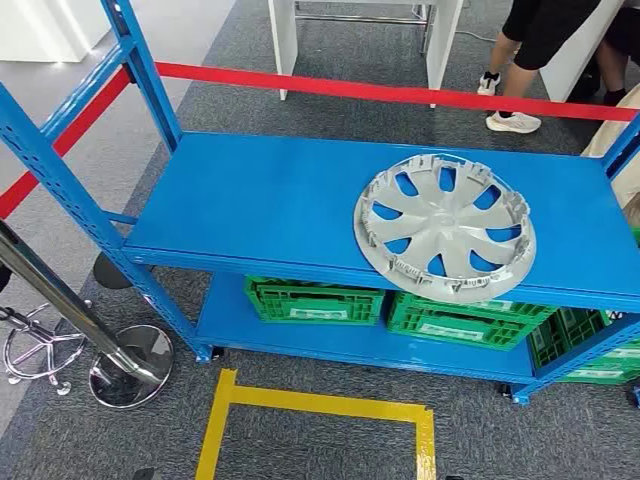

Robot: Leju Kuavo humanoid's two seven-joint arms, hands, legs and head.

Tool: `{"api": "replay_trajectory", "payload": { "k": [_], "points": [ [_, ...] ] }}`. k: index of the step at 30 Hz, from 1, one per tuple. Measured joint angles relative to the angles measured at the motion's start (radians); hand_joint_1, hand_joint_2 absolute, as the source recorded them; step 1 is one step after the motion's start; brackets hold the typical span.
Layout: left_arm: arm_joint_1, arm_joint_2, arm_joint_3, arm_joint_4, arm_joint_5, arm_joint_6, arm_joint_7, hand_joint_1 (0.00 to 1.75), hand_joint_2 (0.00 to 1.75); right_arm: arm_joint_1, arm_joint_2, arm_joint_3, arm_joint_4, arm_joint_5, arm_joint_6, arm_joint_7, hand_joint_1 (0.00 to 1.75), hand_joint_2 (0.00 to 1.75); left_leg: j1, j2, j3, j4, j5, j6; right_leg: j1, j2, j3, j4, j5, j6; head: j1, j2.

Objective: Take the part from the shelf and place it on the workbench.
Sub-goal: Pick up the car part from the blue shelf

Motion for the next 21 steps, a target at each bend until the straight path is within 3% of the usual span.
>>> {"api": "replay_trajectory", "payload": {
  "k": [12,21],
  "points": [
    [-0.04,-0.04,0.202,0.026,-0.171,-0.023,-0.041,0.0,0.0,-0.094,0.01,0.229,-0.004,-0.082,-0.009,-0.162,0.0,0.0,0.0,0.0,0.0,0.0,0.0,0.0,0.0,0.0,0.0,0.0,0.0,0.0,0.0,0.0],
    [-0.071,-0.071,0.357,0.046,-0.349,-0.029,-0.092,0.0,0.0,-0.129,0.01,0.288,-0.114,0.053,-0.025,-0.304,0.0,0.0,0.0,0.0,0.0,0.001,0.0,0.0,0.0,0.0,0.0,0.0,0.0,0.0,0.0,0.0]
  ]
}}
